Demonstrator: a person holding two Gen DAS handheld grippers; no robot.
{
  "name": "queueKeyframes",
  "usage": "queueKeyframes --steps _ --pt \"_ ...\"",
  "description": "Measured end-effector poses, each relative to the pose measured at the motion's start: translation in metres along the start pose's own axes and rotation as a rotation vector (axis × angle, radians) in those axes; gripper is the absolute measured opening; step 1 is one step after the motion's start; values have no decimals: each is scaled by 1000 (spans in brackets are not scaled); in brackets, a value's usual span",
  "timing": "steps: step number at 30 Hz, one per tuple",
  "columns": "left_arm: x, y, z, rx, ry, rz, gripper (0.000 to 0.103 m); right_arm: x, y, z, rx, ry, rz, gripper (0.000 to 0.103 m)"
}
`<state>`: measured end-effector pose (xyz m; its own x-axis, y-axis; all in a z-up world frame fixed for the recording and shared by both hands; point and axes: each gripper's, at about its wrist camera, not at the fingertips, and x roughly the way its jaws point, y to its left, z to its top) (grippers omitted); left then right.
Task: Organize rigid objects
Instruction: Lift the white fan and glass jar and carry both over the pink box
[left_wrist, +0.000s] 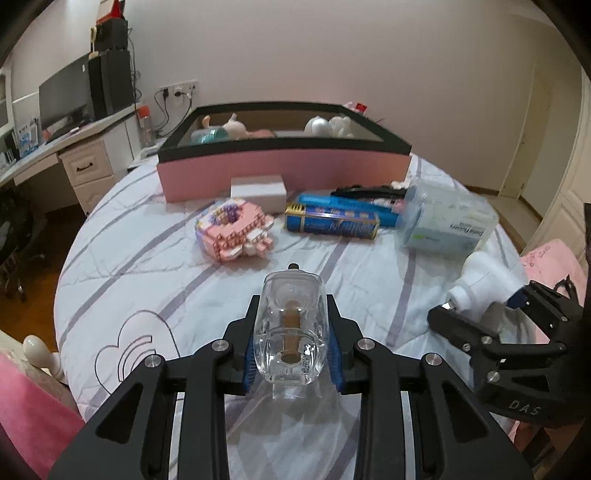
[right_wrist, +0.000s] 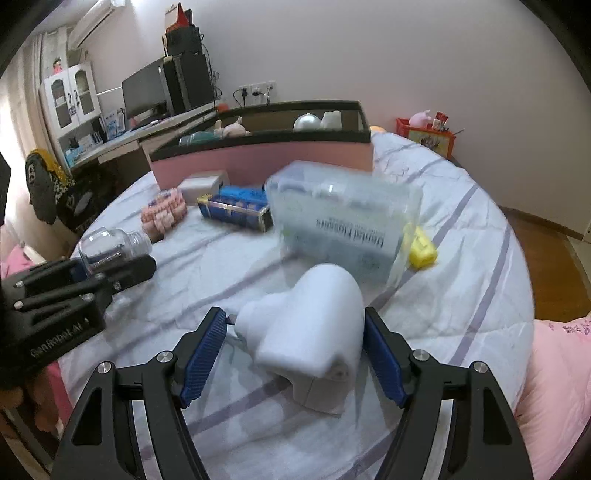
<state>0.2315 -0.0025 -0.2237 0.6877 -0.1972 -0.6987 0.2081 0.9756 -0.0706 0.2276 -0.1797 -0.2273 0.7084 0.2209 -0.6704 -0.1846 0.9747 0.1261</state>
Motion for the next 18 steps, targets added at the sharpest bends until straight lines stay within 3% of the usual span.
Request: queueKeyframes --steps 8,18 --pt "3 1 0 -15 3 -11 30 1 6 -1 -33 -27 -44 75" --pt "-21 -4 15 5 -57 3 30 -26 12 15 -13 -79 -2 75"
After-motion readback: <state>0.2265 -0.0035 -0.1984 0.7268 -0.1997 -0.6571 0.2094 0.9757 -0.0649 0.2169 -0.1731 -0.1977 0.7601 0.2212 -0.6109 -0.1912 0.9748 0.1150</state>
